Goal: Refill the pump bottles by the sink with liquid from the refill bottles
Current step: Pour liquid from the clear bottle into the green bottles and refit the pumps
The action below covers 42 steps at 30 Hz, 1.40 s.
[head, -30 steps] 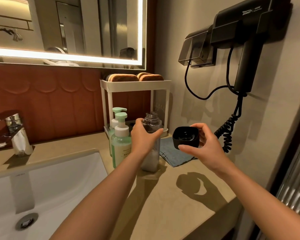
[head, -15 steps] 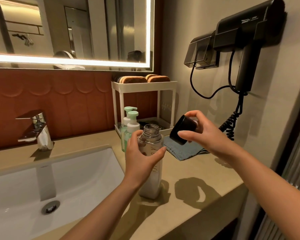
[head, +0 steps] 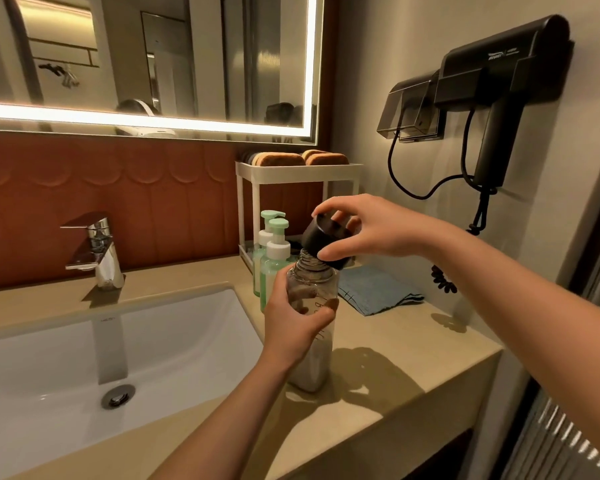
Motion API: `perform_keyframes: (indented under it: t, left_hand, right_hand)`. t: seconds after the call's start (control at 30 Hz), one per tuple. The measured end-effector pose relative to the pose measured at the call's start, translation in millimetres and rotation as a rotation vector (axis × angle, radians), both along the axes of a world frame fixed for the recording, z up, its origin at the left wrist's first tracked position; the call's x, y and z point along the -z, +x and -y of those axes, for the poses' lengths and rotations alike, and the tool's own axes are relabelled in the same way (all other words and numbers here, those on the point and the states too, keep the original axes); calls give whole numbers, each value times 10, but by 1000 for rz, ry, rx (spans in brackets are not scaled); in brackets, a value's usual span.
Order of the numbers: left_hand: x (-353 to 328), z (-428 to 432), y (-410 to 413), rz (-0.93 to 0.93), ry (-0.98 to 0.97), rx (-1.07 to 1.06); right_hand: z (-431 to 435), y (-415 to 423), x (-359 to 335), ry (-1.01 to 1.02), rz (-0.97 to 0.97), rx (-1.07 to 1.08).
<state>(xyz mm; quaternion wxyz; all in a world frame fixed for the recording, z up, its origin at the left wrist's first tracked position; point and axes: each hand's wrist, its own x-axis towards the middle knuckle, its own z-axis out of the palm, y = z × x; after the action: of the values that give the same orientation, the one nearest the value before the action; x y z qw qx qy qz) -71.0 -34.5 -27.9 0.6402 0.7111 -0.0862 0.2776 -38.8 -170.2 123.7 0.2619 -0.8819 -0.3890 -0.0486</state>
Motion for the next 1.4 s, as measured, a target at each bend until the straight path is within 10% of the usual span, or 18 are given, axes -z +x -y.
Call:
perform_keyframes:
  t: [0.73, 0.97, 1.4]
  left_hand:
    - [33, -20, 67, -15, 5, 13]
    - [14, -12, 72, -12, -8, 19]
    - [30, -42, 80, -22, -10, 63]
  right_hand:
    - [-351, 41, -126, -420, 64, 42]
    - [-521, -43, 159, -513, 684, 313]
    - [-235, 4, 51, -168, -337, -103]
